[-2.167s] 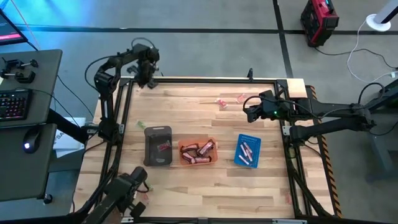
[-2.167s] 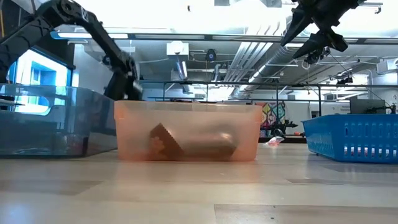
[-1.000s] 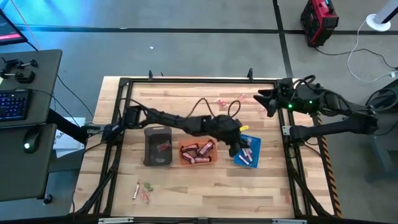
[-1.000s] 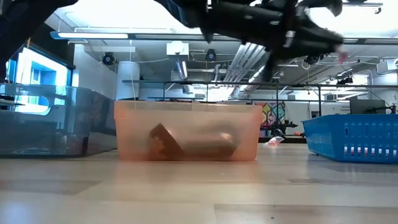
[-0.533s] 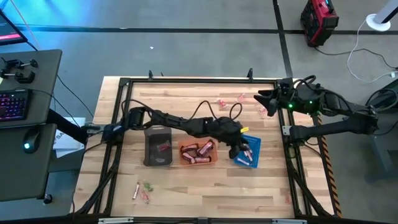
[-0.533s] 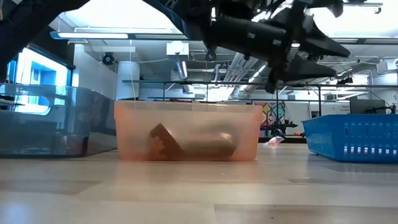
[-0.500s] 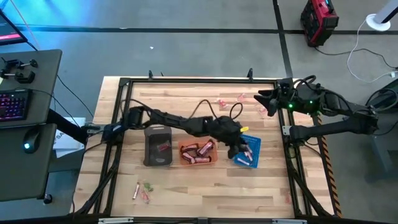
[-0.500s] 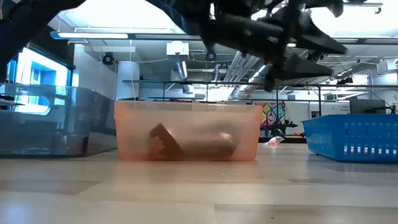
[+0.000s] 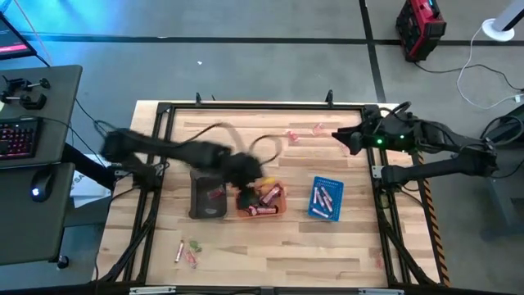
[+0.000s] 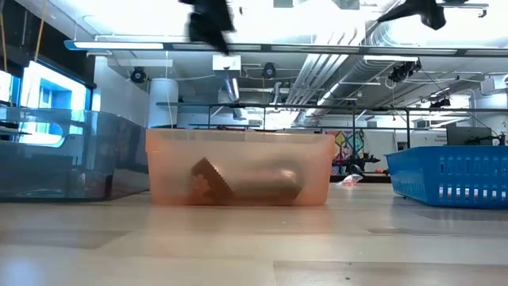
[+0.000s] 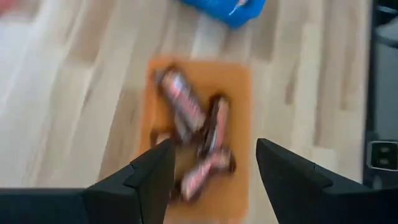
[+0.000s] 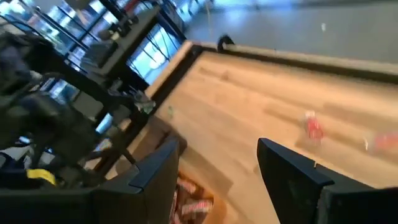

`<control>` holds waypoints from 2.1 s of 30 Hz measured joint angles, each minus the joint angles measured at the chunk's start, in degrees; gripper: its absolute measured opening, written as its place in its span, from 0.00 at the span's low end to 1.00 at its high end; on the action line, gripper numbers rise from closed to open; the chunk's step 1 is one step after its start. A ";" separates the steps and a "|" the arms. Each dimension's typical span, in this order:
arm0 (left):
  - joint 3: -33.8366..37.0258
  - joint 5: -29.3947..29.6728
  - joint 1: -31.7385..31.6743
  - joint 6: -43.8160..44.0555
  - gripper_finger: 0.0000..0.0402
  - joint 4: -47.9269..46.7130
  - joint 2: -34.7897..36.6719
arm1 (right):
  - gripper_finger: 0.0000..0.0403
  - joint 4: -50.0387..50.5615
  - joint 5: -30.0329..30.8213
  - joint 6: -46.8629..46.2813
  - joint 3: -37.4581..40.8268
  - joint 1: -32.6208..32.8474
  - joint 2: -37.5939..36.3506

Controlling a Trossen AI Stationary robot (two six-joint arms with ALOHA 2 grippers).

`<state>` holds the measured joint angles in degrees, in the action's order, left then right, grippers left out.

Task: Sort candy by brand, put in halloween buckets
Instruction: Put the white candy stick into the blue bin

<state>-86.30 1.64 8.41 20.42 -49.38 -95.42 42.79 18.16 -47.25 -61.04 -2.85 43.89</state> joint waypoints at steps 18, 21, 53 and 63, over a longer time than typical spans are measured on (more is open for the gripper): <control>34.99 -8.80 39.90 83.64 0.54 -2.81 20.19 | 0.52 5.82 -6.34 -0.70 0.02 0.00 6.74; 35.03 -8.82 43.68 91.14 0.54 -2.62 16.71 | 0.52 6.57 -7.75 0.86 0.02 0.00 6.87; 35.03 -9.34 45.48 95.02 0.05 4.07 2.01 | 0.52 10.77 -7.01 3.83 0.02 0.00 6.63; 34.66 0.40 44.80 94.91 0.02 1.27 15.58 | 0.52 10.48 -6.85 3.74 0.02 -0.02 6.69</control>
<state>-51.64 2.04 53.21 115.33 -48.11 -79.84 53.27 11.32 -43.51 -61.01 -2.87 50.59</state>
